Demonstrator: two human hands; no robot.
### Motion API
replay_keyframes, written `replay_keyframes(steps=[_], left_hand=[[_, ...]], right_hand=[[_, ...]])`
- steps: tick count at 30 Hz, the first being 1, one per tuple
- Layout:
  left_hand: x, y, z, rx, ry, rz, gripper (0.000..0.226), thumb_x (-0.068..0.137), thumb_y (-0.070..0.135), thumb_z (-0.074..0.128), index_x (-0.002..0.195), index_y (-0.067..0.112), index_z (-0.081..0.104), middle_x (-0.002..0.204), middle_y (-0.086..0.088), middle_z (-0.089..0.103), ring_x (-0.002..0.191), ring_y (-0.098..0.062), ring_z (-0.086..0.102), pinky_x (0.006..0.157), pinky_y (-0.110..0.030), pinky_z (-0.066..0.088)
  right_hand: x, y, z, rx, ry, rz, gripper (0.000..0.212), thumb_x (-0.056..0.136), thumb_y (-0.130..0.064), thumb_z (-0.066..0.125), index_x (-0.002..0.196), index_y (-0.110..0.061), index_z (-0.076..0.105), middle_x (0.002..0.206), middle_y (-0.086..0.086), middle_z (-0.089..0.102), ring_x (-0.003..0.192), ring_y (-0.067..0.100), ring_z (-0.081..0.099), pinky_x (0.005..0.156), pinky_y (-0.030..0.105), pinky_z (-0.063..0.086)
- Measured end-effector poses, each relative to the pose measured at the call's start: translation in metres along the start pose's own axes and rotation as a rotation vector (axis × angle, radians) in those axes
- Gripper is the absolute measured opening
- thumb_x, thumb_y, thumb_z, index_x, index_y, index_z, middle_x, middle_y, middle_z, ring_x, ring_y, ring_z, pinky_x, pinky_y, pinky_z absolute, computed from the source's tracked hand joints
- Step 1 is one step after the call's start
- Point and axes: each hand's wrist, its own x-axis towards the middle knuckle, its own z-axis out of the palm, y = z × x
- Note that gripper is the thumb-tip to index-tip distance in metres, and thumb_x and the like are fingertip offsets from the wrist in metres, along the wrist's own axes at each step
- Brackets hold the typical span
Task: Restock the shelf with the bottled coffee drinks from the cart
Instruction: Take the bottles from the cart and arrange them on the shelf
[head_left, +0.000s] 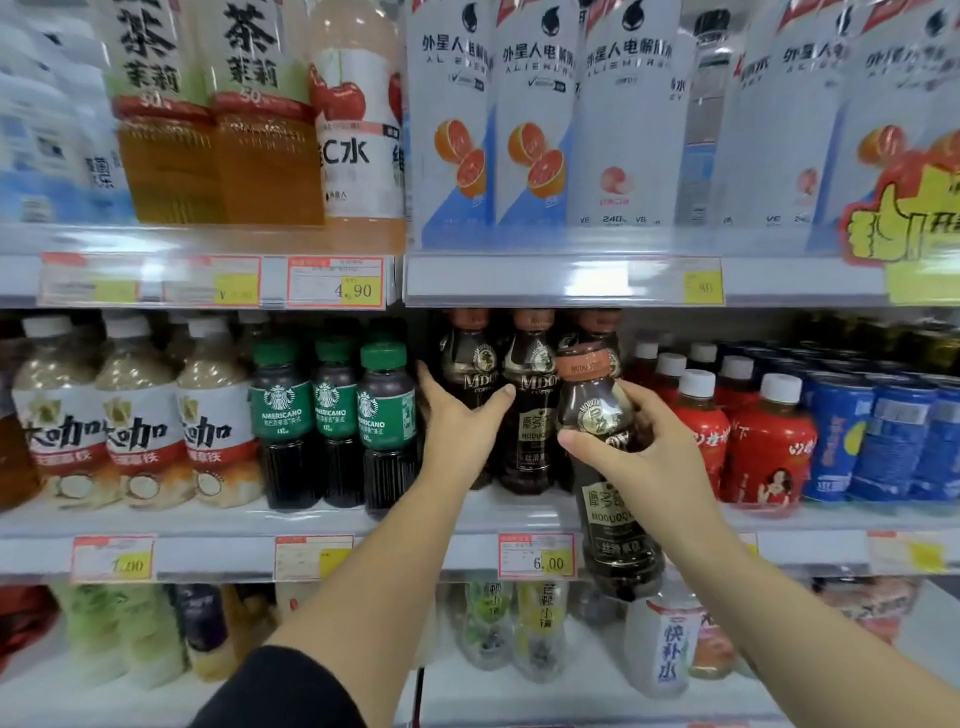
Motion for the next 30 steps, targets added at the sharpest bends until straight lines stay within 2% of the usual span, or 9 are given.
replay_keyframes(steps=[3, 5, 7, 9, 11, 15, 18, 22, 30], left_hand=[[0.006, -0.007, 0.002, -0.008, 0.022, -0.008, 0.102, 0.081, 0.032, 0.072, 0.15, 0.025, -0.004, 0.152, -0.004, 0.029, 0.135, -0.021, 0.034, 0.105, -0.031, 0.028], [0.007, -0.011, 0.002, -0.012, 0.022, -0.007, 0.1, 0.081, 0.031, 0.071, 0.15, 0.023, -0.001, 0.134, 0.004, 0.043, 0.121, -0.013, 0.042, 0.1, -0.028, 0.03], [0.008, -0.015, 0.003, 0.008, 0.032, -0.004, 0.099, 0.081, 0.029, 0.072, 0.151, 0.022, 0.002, 0.117, 0.008, 0.045, 0.109, -0.009, 0.043, 0.1, -0.028, 0.032], [0.012, -0.019, 0.003, 0.035, 0.041, -0.008, 0.101, 0.078, 0.032, 0.073, 0.15, 0.023, 0.003, 0.133, 0.004, 0.043, 0.121, -0.014, 0.043, 0.107, -0.034, 0.033], [0.016, -0.021, 0.002, 0.071, 0.043, -0.014, 0.102, 0.076, 0.036, 0.074, 0.15, 0.026, 0.005, 0.15, -0.004, 0.029, 0.134, -0.023, 0.035, 0.11, -0.041, 0.033], [0.02, -0.024, 0.0, 0.082, 0.027, 0.015, 0.094, 0.077, 0.035, 0.072, 0.149, 0.026, 0.012, 0.147, -0.003, 0.03, 0.13, -0.022, 0.039, 0.107, -0.041, 0.036], [0.024, -0.027, 0.001, 0.121, 0.032, 0.019, 0.091, 0.079, 0.036, 0.07, 0.149, 0.022, 0.014, 0.15, -0.004, 0.024, 0.132, -0.023, 0.036, 0.11, -0.04, 0.033], [0.028, -0.032, 0.0, 0.046, 0.009, 0.01, 0.078, 0.08, 0.033, 0.069, 0.144, 0.025, 0.026, 0.128, 0.002, 0.053, 0.115, -0.019, 0.052, 0.103, -0.042, 0.041], [0.027, -0.037, 0.002, 0.046, -0.002, 0.045, 0.07, 0.085, 0.027, 0.065, 0.143, 0.022, 0.026, 0.11, 0.007, 0.06, 0.096, -0.01, 0.057, 0.089, -0.028, 0.04]], right_hand=[[0.007, 0.005, -0.005, 0.019, -0.024, -0.002, 0.067, 0.054, -0.052, 0.079, 0.116, -0.037, 0.057, 0.111, -0.01, 0.064, 0.102, 0.009, 0.061, 0.092, 0.04, 0.051], [0.009, 0.008, -0.009, 0.019, -0.036, -0.003, 0.072, 0.051, -0.056, 0.077, 0.117, -0.036, 0.056, 0.112, -0.01, 0.064, 0.103, 0.009, 0.061, 0.092, 0.039, 0.051], [0.011, 0.011, -0.012, 0.04, -0.041, 0.009, 0.069, 0.054, -0.053, 0.079, 0.117, -0.035, 0.057, 0.111, -0.01, 0.065, 0.103, 0.009, 0.061, 0.092, 0.037, 0.051], [0.012, 0.012, -0.014, 0.073, -0.047, 0.025, 0.062, 0.062, -0.042, 0.082, 0.118, -0.033, 0.057, 0.109, -0.01, 0.066, 0.099, 0.006, 0.062, 0.088, 0.031, 0.051], [0.013, 0.012, -0.015, 0.097, -0.046, 0.028, 0.059, 0.065, -0.036, 0.081, 0.118, -0.031, 0.057, 0.106, -0.01, 0.068, 0.095, 0.004, 0.064, 0.081, 0.024, 0.049], [0.014, 0.01, -0.012, 0.13, -0.046, 0.046, 0.053, 0.066, -0.033, 0.081, 0.113, -0.033, 0.057, 0.1, -0.014, 0.068, 0.089, -0.001, 0.064, 0.071, 0.016, 0.046], [0.016, 0.01, -0.01, 0.132, -0.041, 0.05, 0.053, 0.066, -0.032, 0.082, 0.114, -0.032, 0.058, 0.099, -0.012, 0.069, 0.087, 0.0, 0.065, 0.072, 0.018, 0.047], [0.017, 0.012, -0.009, 0.13, -0.032, 0.06, 0.053, 0.067, -0.033, 0.081, 0.115, -0.031, 0.059, 0.1, -0.011, 0.069, 0.09, 0.005, 0.066, 0.075, 0.022, 0.049], [0.018, 0.009, -0.005, 0.145, -0.038, 0.05, 0.048, 0.068, -0.027, 0.081, 0.112, -0.03, 0.06, 0.095, -0.012, 0.069, 0.081, -0.001, 0.066, 0.07, 0.018, 0.049]])
